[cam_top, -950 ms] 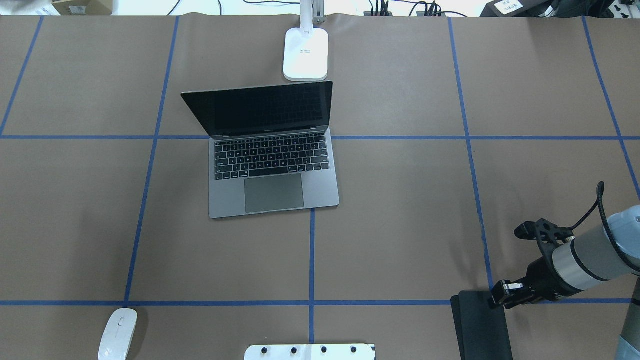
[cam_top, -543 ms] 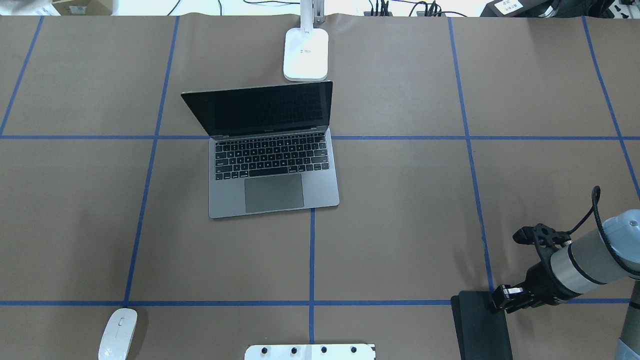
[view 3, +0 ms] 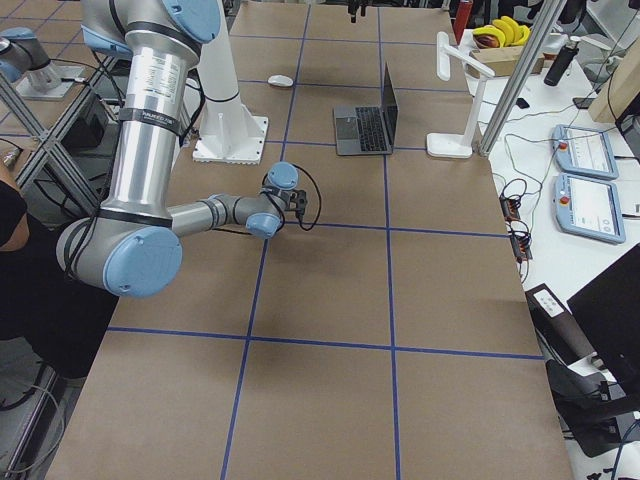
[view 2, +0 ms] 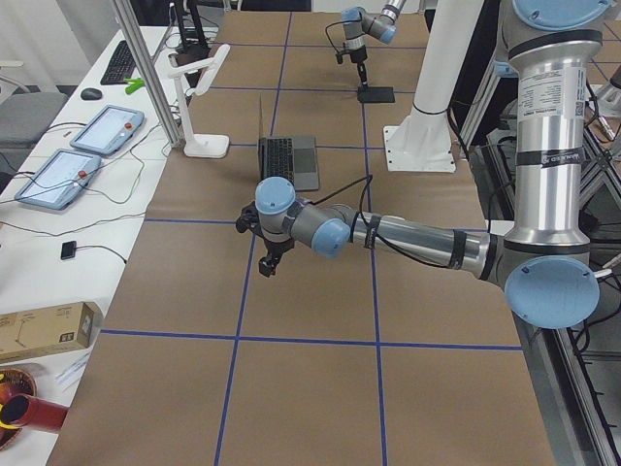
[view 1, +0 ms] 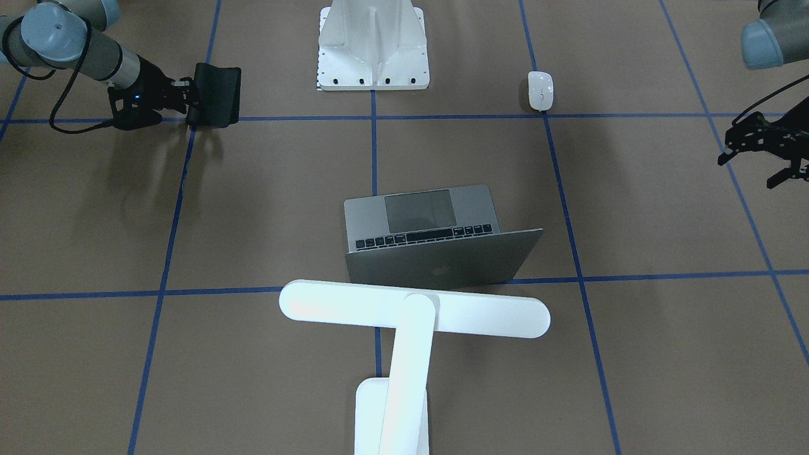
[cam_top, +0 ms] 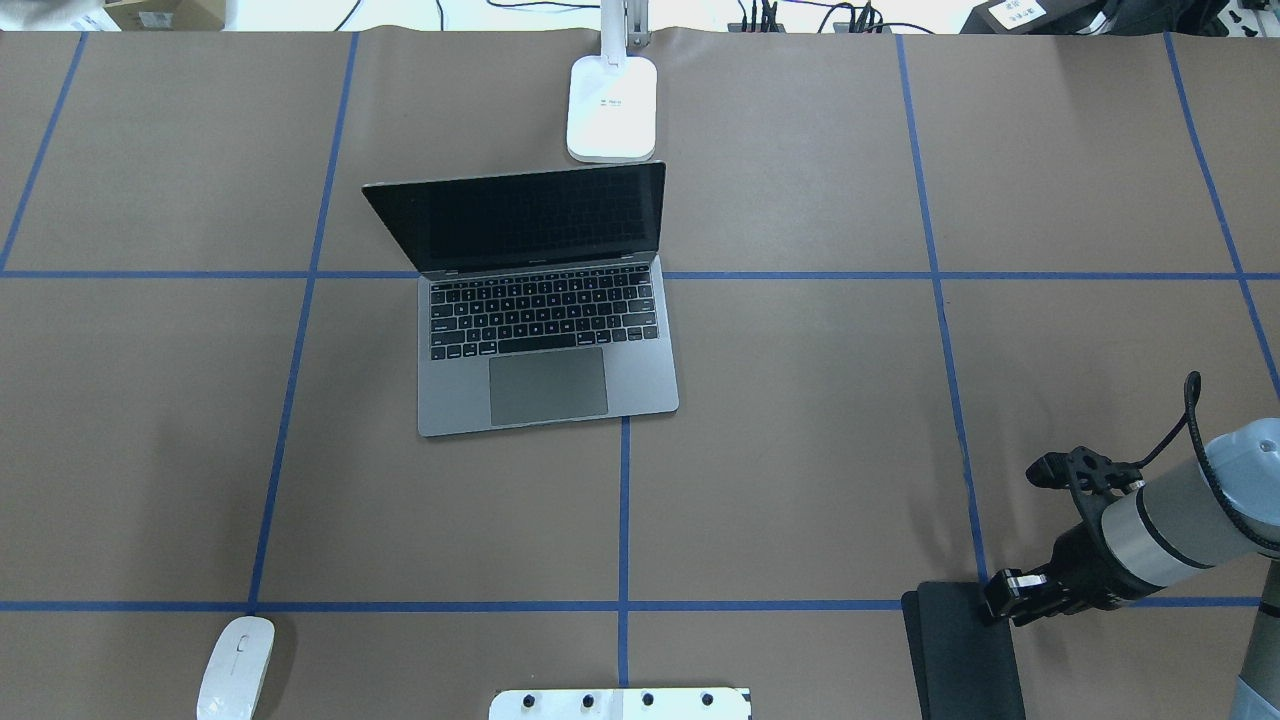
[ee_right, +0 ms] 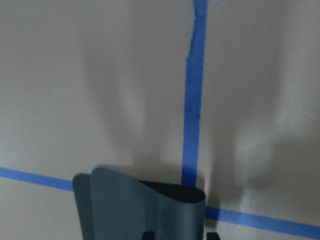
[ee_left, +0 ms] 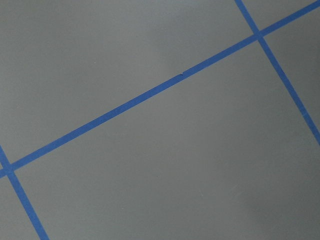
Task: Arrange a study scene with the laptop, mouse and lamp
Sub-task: 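Close the right gripper on the edge of the black pad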
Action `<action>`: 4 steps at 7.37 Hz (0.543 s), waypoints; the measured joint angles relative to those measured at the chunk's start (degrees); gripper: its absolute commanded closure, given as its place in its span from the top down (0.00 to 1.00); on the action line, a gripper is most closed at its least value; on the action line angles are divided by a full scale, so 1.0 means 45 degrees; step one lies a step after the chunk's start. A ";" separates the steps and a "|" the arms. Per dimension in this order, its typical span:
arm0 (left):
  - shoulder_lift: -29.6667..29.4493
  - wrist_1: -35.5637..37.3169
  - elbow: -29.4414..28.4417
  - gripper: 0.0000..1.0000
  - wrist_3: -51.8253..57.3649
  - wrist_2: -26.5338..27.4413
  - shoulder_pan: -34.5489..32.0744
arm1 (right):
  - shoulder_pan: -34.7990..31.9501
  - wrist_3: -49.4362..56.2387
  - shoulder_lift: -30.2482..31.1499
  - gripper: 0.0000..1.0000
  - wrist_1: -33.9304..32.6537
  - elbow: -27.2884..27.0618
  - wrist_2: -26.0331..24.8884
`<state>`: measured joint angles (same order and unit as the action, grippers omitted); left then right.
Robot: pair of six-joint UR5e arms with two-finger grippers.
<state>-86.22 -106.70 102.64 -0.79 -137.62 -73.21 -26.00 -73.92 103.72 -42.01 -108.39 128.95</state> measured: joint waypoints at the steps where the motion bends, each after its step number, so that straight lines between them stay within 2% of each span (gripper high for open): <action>1: 0.0000 0.0001 0.0002 1.00 0.0000 -0.0002 0.0001 | -0.0002 0.0000 -0.0012 0.42 0.0000 0.0001 -0.0001; 3: 0.0000 0.0001 0.0003 1.00 0.0000 -0.0003 0.0000 | 0.0013 -0.0012 -0.0021 0.27 -0.0004 -0.0013 0.0007; 4: 0.0000 0.0000 0.0009 1.00 0.0000 -0.0008 -0.0005 | 0.0052 -0.0013 -0.0019 0.24 -0.0017 -0.0013 -0.0002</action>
<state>-86.22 -106.70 102.68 -0.79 -137.66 -73.24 -25.77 -73.98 103.64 -42.09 -108.45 128.94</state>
